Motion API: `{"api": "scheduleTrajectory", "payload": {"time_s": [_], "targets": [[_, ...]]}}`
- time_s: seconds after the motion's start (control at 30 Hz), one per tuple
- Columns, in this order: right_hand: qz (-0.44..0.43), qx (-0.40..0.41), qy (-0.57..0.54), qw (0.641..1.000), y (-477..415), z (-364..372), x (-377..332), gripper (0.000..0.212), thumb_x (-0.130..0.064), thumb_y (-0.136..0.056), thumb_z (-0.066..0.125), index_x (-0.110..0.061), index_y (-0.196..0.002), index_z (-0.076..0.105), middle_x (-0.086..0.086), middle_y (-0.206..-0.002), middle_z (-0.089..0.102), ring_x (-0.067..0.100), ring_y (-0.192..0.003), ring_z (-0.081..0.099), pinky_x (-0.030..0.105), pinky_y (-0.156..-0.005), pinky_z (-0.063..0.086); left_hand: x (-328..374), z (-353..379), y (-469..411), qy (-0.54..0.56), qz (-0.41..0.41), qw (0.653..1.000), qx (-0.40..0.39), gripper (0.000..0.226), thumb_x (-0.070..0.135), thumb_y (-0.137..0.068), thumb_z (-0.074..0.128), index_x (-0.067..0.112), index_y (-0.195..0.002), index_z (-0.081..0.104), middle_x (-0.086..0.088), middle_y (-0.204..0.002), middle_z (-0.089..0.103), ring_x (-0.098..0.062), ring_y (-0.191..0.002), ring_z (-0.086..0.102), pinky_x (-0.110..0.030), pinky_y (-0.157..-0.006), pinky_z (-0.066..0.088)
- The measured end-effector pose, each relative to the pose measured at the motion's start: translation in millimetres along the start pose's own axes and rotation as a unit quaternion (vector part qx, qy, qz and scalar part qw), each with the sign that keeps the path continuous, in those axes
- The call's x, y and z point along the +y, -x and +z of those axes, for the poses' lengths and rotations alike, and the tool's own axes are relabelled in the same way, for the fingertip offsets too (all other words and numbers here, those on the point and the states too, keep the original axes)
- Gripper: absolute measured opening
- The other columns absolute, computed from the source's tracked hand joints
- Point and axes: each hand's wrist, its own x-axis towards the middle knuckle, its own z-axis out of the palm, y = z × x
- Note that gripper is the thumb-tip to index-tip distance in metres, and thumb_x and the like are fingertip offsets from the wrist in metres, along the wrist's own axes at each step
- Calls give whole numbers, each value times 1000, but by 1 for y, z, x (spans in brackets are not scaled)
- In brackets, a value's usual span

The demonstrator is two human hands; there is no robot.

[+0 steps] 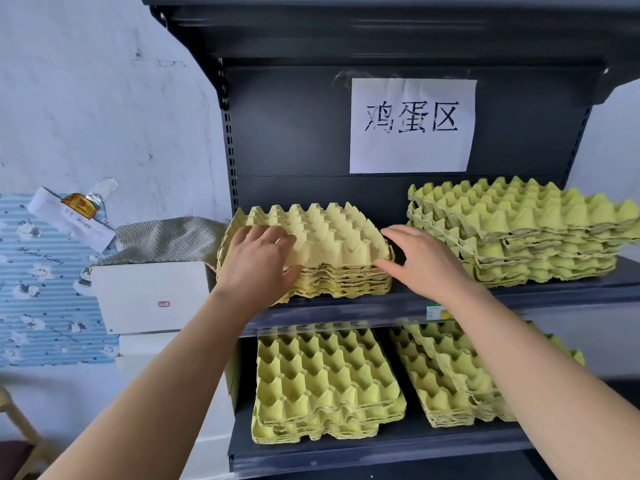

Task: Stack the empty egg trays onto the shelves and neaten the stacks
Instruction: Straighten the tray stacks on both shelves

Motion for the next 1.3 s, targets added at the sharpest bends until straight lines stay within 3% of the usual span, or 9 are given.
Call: {"api": "scheduleTrajectory", "payload": {"time_s": [0.23,0.47,0.6,0.77,0.93,1.07,1.17,1.3], "targets": [[24,26,19,999,27,-46,37,46,-40,-95,50,-18,-136,50,-5,-143,47,15,-129,45,34,-103,41,76,-19,-35,61,47,996,34,39,42,-91,53,18,-120,64,-2,-119,65,-26,-111,58,-41,-99,38],[61,40,43,996,58,-93,130,51,-40,-93,55,-18,-137,48,-1,-144,47,17,-129,47,33,-108,37,176,-9,-82,90,96,989,61,36,42,-87,58,15,-109,67,-4,-103,69,-29,-97,62,-41,-89,44],[71,35,52,996,58,-107,204,54,-39,-90,60,-18,-138,49,0,-144,47,17,-130,45,33,-108,36,237,2,-113,92,94,990,50,43,46,-88,57,17,-119,61,-3,-112,65,-27,-103,59,-41,-93,42],[54,0,57,997,47,-104,284,69,-42,-80,71,-16,-140,46,2,-148,40,19,-135,38,35,-111,32,291,20,-148,50,69,996,18,70,60,-84,55,24,-143,37,-5,-144,40,-27,-132,36,-41,-111,26],[24,-22,26,999,37,-95,337,78,-47,-75,74,-26,-142,42,1,-144,46,21,-132,39,39,-109,33,323,33,-169,49,23,997,-55,74,66,-81,54,30,-142,34,2,-142,40,-25,-128,41,-43,-106,30],[0,-13,-33,999,32,-84,357,67,-39,-81,71,-29,-140,43,-1,-136,53,18,-130,38,39,-107,35,319,31,-173,87,9,991,-96,70,60,-83,59,31,-143,37,5,-142,40,-22,-122,46,-39,-104,34],[-5,-17,-86,996,27,-82,361,64,-36,-81,71,-32,-138,44,-2,-129,55,14,-127,38,40,-104,37,304,21,-172,161,1,977,-142,63,39,-86,67,33,-142,41,6,-144,36,-16,-107,56,-33,-98,44],[-10,10,-125,992,22,-87,362,61,-32,-80,73,-32,-136,48,-5,-121,56,13,-126,39,40,-105,36,300,14,-178,157,8,978,-140,55,21,-88,67,33,-138,47,5,-145,38,-19,-116,53,-36,-99,44]]}}
